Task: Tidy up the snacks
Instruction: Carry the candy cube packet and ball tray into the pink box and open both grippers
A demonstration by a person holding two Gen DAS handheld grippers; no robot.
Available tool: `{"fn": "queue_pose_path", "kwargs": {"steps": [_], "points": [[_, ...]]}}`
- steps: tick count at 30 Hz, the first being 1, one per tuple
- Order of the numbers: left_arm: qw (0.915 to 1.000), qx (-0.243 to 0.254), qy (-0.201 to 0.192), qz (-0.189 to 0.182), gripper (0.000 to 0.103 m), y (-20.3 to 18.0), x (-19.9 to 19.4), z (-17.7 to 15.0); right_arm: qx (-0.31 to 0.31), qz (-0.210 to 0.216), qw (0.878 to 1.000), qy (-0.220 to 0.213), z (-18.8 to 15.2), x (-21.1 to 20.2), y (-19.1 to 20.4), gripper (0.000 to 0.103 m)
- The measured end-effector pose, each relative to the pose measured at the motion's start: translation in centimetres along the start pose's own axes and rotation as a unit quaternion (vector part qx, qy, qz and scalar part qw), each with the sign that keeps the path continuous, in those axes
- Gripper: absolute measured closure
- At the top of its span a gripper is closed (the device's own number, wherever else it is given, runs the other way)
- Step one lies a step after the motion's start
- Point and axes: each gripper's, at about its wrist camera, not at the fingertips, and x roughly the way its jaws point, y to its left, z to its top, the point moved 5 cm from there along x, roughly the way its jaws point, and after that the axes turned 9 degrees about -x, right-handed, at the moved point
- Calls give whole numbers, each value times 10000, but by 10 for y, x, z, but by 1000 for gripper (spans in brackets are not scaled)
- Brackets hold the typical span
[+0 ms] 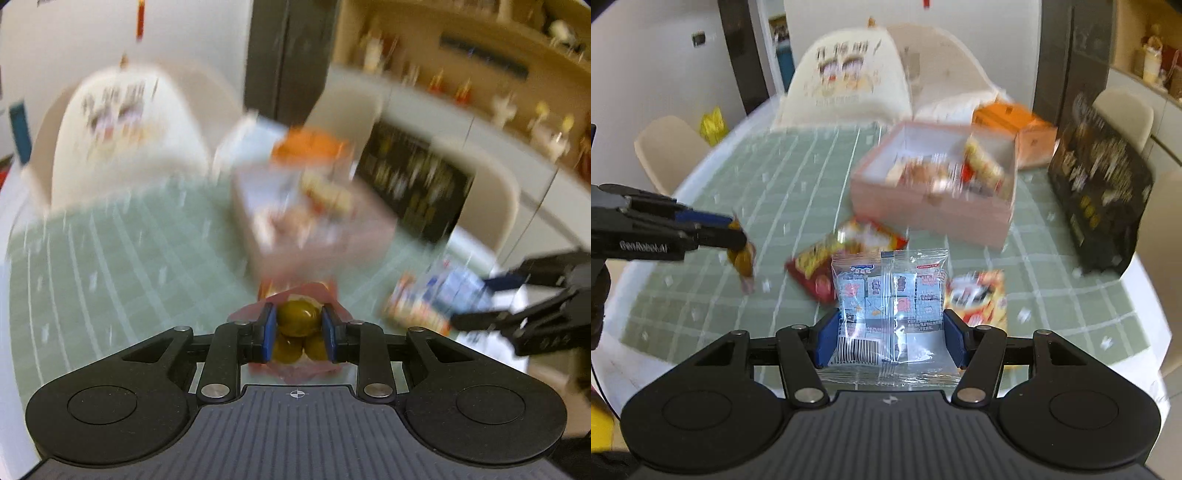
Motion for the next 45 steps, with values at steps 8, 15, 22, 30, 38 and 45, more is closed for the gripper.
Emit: {"fn": "queue_pose_path", "kwargs": {"steps": [8, 15, 22, 30, 38, 45], "points": [[9943, -184, -699, -784, 72, -15, 61, 139, -199, -538, 9927, -1066, 116, -18, -55, 43], [9917, -1193, 89, -473, 71, 6, 149, 130, -64, -795, 9950, -600, 141, 34, -101, 24], [9900, -1309, 388, -359, 71, 10, 121, 33, 472, -55, 9974, 547, 36, 67, -114, 24], [9739, -2139, 738, -174, 71, 38, 83, -64, 511, 382, 9903, 1231, -25, 98, -52, 46], [9665, -2457, 723, 190, 71, 66, 40, -105, -233, 1539, 9831, 966, -2, 100, 61, 45], [9668, -2506, 495, 49, 71, 77, 47, -87, 319, 514, 9954, 737, 36, 112, 35, 27]]}}
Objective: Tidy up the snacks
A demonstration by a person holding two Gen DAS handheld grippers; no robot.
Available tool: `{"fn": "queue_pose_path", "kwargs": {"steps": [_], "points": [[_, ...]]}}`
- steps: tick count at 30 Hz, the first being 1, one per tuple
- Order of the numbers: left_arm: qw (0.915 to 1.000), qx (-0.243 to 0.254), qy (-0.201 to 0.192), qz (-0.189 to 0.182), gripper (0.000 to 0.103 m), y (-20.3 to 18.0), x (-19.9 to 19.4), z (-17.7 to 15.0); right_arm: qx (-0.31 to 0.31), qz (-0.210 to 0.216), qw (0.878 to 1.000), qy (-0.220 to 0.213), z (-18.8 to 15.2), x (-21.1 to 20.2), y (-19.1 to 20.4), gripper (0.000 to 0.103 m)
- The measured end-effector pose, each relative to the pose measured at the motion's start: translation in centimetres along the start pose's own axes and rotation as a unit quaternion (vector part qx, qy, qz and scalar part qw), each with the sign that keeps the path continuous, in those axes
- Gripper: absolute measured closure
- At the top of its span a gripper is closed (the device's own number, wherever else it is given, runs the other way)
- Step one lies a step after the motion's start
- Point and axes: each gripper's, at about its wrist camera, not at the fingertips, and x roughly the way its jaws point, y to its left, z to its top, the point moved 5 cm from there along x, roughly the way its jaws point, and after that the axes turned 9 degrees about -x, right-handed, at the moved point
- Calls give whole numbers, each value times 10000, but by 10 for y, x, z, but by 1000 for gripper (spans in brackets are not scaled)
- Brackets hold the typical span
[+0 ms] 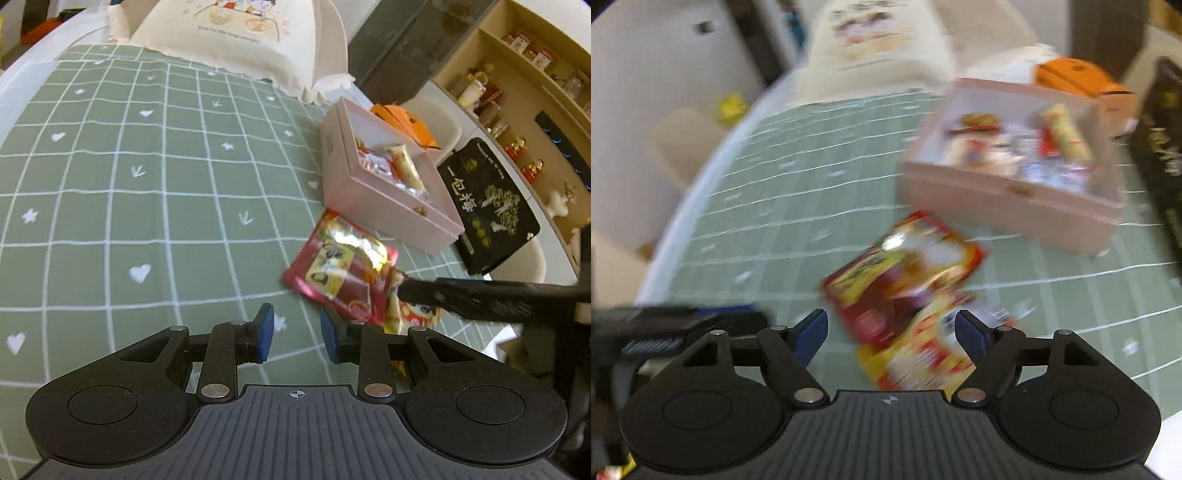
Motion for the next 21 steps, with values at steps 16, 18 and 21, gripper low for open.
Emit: {"fn": "queue_pose_path", "kwargs": {"steps": [16, 18, 21], "points": [[9917, 1195, 440, -170, 71, -36, -9, -43, 318, 409, 9984, 223, 2, 18, 9, 29], [9931, 1105, 374, -67, 71, -32, -14, -39, 362, 0, 9992, 142, 16, 30, 9, 23], [9953, 900, 359, 30, 71, -25, -17, -37, 73, -602, 9981, 122, 40, 52, 22, 23]]}}
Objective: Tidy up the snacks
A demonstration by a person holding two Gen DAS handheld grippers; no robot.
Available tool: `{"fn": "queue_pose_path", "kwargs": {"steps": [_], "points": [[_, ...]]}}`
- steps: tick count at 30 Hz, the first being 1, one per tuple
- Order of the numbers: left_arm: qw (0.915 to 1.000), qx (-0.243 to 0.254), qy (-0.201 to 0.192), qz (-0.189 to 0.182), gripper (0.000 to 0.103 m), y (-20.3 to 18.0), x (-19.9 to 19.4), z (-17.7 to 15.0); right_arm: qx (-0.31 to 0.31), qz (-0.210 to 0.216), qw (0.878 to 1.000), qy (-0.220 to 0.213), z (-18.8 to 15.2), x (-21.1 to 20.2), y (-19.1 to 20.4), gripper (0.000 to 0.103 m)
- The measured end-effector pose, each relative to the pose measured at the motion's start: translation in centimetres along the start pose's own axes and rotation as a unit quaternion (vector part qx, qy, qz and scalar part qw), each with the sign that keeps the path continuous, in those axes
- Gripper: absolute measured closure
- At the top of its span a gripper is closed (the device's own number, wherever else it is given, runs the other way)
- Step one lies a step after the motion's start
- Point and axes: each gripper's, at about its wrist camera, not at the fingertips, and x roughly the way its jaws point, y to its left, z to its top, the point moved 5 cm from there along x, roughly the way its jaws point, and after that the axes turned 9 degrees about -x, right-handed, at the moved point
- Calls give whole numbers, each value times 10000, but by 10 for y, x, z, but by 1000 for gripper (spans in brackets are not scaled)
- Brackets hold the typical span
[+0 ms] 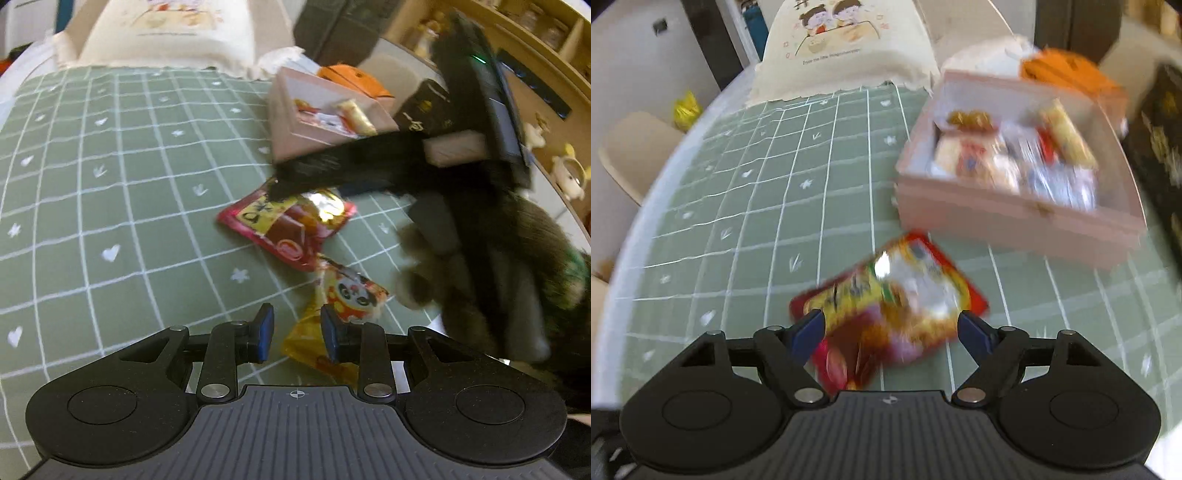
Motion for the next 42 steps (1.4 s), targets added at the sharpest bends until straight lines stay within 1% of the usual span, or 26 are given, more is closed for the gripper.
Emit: {"fn": "queue_pose_path", "kwargs": {"steps": [1, 3, 5, 6, 8, 11, 13, 14, 16, 18, 19, 20, 22, 23, 25, 27, 28, 30, 32, 33, 35, 36, 37, 39, 42], "points": [[10000, -85, 14, 37, 71, 2, 0, -1, -237, -68, 9997, -92, 9, 7, 11, 24], [9998, -152, 67, 69, 71, 3, 1, -3, -818, -115, 9965, -103, 17, 22, 30, 24], [9998, -108, 130, 42, 71, 4, 2, -7, -1461, -311, 9887, 119, 15, 39, 43, 32], [9998, -84, 152, 26, 71, 5, 1, -9, -1567, -340, 9870, 143, 13, 39, 39, 33], [9998, -66, 181, -20, 71, 5, 2, -10, -1560, -354, 9871, 82, 6, 30, 23, 33], [9998, 41, 188, -99, 71, -1, 8, -8, -1460, -422, 9884, 12, -10, 11, -13, 32], [9996, 201, 173, -114, 71, -10, 12, -4, -1400, -641, 9881, -26, -22, -1, -43, 31], [9993, 300, 161, -125, 71, -16, 14, -3, -1382, -794, 9872, 61, -27, -6, -54, 31], [9972, 720, 152, -157, 71, -33, 16, -1, -1266, -1014, 9865, 213, -40, -8, -81, 32], [9905, 1365, 121, -110, 71, -51, 17, -1, -946, -1009, 9899, 302, -52, -17, -102, 32], [9834, 1808, 124, -49, 71, -63, 18, -3, -751, -900, 9927, 279, -57, -24, -111, 32], [9766, 2148, 146, 1, 71, -73, 21, -5, -636, -788, 9946, 217, -62, -33, -116, 32], [9600, 2788, 246, 62, 71, -89, 30, -12, -605, -573, 9965, 66, -65, -45, -114, 32], [9543, 2973, 304, 87, 70, -93, 34, -16, -655, -451, 9968, 18, -63, -47, -109, 32], [9475, 3165, 410, 208, 68, -98, 48, -22, -749, -177, 9970, -2, -54, -44, -95, 31], [9438, 3248, 492, 367, 68, -100, 56, -29, -835, 69, 9965, -12, -37, -35, -77, 28], [9425, 3283, 459, 435, 66, -98, 57, -31, -906, 204, 9957, -30, -28, -29, -66, 27], [9425, 3275, 407, 525, 66, -93, 54, -32, -1149, 329, 9928, -50, -11, -16, -43, 27], [9456, 3158, 395, 679, 66, -86, 52, -29, -1464, 355, 9886, 30, -3, 0, -21, 27], [9483, 3057, 394, 762, 66, -79, 51, -27, -1615, 413, 9859, 107, -2, 8, -12, 27], [9564, 2758, 379, 887, 58, -63, 47, -20, -1797, 514, 9818, 332, -5, 21, -3, 27], [9606, 2594, 368, 934, 49, -55, 46, -17, -1840, 470, 9813, 310, -9, 21, -4, 26], [9653, 2405, 351, 958, 44, -47, 45, -13, -1878, 434, 9809, 272, -12, 17, -8, 26], [9713, 2143, 341, 970, 43, -36, 44, -7, -1871, 379, 9812, 293, -18, 10, -22, 26], [9731, 2028, 317, 1049, 43, -26, 44, -1, -1861, 70, 9819, 355, -33, 0, -49, 26]]}}
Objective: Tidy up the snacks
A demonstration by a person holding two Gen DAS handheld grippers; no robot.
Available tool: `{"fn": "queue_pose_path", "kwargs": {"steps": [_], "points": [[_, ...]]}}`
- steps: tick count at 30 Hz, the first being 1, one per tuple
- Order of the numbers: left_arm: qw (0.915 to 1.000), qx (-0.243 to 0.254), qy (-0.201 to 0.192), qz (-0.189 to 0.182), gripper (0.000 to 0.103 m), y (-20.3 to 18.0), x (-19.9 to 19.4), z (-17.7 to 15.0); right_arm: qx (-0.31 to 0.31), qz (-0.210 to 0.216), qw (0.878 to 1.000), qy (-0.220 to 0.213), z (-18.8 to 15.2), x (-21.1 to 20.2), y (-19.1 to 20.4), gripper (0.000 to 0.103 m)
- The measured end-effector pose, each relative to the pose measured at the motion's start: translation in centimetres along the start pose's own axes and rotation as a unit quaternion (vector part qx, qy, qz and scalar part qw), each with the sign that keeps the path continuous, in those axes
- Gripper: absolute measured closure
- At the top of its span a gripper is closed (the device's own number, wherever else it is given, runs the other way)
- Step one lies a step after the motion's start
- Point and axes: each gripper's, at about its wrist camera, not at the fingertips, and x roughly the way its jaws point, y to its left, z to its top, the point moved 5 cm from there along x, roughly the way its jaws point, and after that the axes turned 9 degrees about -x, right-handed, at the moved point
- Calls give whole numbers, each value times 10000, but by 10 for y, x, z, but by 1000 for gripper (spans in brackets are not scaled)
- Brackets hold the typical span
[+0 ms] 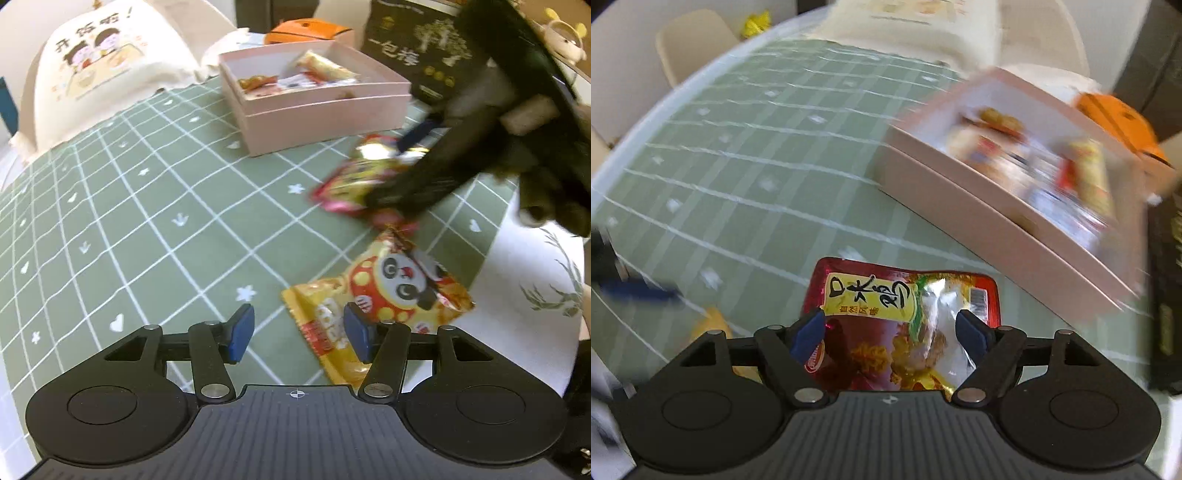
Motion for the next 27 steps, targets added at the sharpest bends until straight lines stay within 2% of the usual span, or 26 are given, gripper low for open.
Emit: {"fn": "queue_pose_path", "kwargs": {"steps": [3, 5, 6, 8, 9, 10, 11, 13, 14, 17, 18, 21, 23, 25, 27], "points": [[9998, -78, -6, 199, 43, 11, 2, 4, 153, -332, 9992, 138, -27, -11, -24, 26], [9990, -261, 22, 366, 51, 22, 2, 8, 283, -574, 9977, 213, -42, -17, -38, 26], [9988, -368, 33, 317, 54, 25, -1, 9, 386, -665, 9968, 233, -49, -22, -45, 26], [9970, -740, 120, -207, 54, 24, -12, 12, 735, -570, 9956, 131, -62, -39, -53, 26], [9940, -897, 202, -590, 54, 20, -18, 12, 858, -437, 9953, 36, -67, -46, -53, 26], [9917, -863, 295, -912, 54, 12, -23, 11, 967, -278, 9949, -67, -73, -55, -51, 26], [9908, -711, 410, -1080, 54, 3, -25, 10, 1023, -169, 9945, -114, -79, -61, -49, 26], [9865, -408, 896, -1312, 54, -19, -20, 4, 1129, -63, 9935, -91, -89, -66, -42, 26], [9830, -460, 1062, -1427, 54, -25, -17, 0, 1202, -64, 9927, -62, -92, -64, -39, 26], [9604, -1050, 1559, -2057, 54, -37, -2, -9, 1689, 83, 9856, -26, -100, -62, -42, 26], [9558, -1199, 1629, -2135, 53, -38, 4, -9, 1883, 169, 9820, -50, -102, -62, -41, 26], [9662, -1368, 1343, -1724, 57, -23, 13, 1, 2160, 277, 9760, -83, -105, -63, -40, 26], [9695, -1745, 973, -1417, 57, -2, 17, 15, 2160, 210, 9761, -80, -107, -65, -40, 26], [9668, -2198, 613, -1153, 57, 17, 20, 29, 2226, 159, 9747, -87, -110, -68, -43, 26], [9617, -2501, 374, -1057, 57, 24, 20, 39, 2407, 143, 9705, -69, -115, -67, -48, 26]]}}
